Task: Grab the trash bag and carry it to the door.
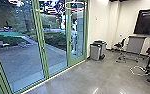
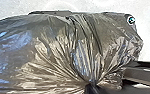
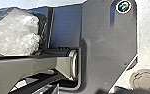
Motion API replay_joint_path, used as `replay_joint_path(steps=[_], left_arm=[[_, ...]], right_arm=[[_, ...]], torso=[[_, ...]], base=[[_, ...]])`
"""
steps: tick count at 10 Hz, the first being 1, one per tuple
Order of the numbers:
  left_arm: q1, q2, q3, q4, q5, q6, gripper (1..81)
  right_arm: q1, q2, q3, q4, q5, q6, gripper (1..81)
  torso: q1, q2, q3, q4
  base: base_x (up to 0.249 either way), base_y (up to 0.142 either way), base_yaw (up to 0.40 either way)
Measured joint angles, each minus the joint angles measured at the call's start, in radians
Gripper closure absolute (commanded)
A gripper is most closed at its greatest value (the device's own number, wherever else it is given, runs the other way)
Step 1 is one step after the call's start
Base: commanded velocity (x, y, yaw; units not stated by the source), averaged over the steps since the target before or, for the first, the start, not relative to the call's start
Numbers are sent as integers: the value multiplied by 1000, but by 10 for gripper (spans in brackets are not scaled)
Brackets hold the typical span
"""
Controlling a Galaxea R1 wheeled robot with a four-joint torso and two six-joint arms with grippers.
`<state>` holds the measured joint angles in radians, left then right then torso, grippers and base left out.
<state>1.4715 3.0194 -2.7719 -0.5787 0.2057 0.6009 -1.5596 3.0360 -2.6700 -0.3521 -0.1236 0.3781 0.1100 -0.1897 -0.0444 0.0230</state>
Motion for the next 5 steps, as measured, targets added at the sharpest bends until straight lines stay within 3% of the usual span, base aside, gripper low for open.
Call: replay_joint_path(steps=[2, 5], left_arm=[[0, 0, 0, 0, 0, 0, 811], [0, 0, 0, 0, 0, 0, 811]], right_arm=[[0, 0, 0, -1, 0, 0, 10], [0, 0, 0, -1, 0, 0, 10]], torso=[[0, 0, 0, 0], [0, 0, 0, 0]], base=[[173, 0, 0], [176, -66, 0]])
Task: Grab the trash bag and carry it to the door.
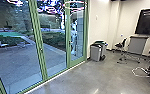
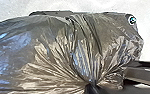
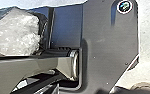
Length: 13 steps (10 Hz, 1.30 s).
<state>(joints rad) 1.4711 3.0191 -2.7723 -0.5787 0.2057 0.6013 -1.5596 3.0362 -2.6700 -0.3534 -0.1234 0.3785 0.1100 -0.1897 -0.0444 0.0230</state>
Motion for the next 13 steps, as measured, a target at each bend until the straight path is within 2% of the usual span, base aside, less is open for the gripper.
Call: replay_joint_path(steps=[7, 13], left_arm=[[0, 1, -1, 0, 0, 0, 811], [0, 1, -1, 0, 0, 0, 811]], right_arm=[[0, 0, -1, -3, 0, 0, 10], [-1, 0, -2, -3, 0, 0, 10]], torso=[[0, 0, 0, 0], [0, 0, 0, 0]], base=[[178, -79, 0], [179, 0, 0]])
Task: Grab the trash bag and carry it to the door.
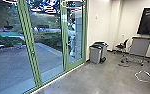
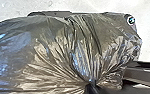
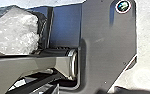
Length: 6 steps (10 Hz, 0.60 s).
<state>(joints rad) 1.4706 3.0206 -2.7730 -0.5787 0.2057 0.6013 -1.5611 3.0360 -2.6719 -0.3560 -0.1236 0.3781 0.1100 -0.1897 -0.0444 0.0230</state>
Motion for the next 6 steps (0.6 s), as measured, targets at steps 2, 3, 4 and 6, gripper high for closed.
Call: replay_joint_path(steps=[2, 3, 4, 6], left_arm=[[1, 1, 0, 0, 0, 0, 811], [1, 1, 0, 0, 0, 0, 811], [0, 1, 0, 0, 0, 0, 811], [1, 1, 0, 0, 0, 0, 811]], right_arm=[[1, 0, 0, 0, 0, 0, 10], [1, 0, 0, -1, 0, 0, 10], [1, 0, 0, -1, 0, 0, 10], [1, 0, 0, -1, 0, 0, 10]], torso=[[0, 0, 0, 0], [0, 0, 0, 0], [0, 0, 0, 0], [0, 0, 0, 0]], base=[[178, 0, 0], [178, 0, 0], [178, 0, 0], [178, 0, 0]])
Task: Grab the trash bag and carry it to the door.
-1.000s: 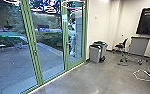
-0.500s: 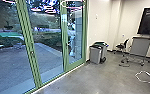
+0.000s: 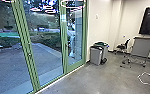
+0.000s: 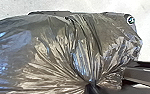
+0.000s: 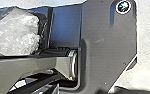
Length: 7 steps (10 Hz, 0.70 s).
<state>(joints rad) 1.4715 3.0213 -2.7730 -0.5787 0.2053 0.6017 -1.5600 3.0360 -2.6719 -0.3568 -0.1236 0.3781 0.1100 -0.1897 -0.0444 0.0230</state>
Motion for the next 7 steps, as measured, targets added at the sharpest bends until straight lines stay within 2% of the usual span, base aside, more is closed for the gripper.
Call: replay_joint_path(steps=[1, 3, 7], left_arm=[[1, 0, 0, 0, -9, 1, 811], [3, 2, 0, 1, -69, 1, 811], [8, 8, 0, 7, -75, 1, 811]], right_arm=[[0, 0, 0, 0, 0, 0, 10], [0, 0, 0, 0, 0, 0, 10], [0, 0, -1, 0, 0, 0, 10]], torso=[[0, 0, 0, 0], [0, 0, 0, 0], [0, 0, 0, 0]], base=[[178, 0, 0], [178, 0, 0], [178, 0, 0]])
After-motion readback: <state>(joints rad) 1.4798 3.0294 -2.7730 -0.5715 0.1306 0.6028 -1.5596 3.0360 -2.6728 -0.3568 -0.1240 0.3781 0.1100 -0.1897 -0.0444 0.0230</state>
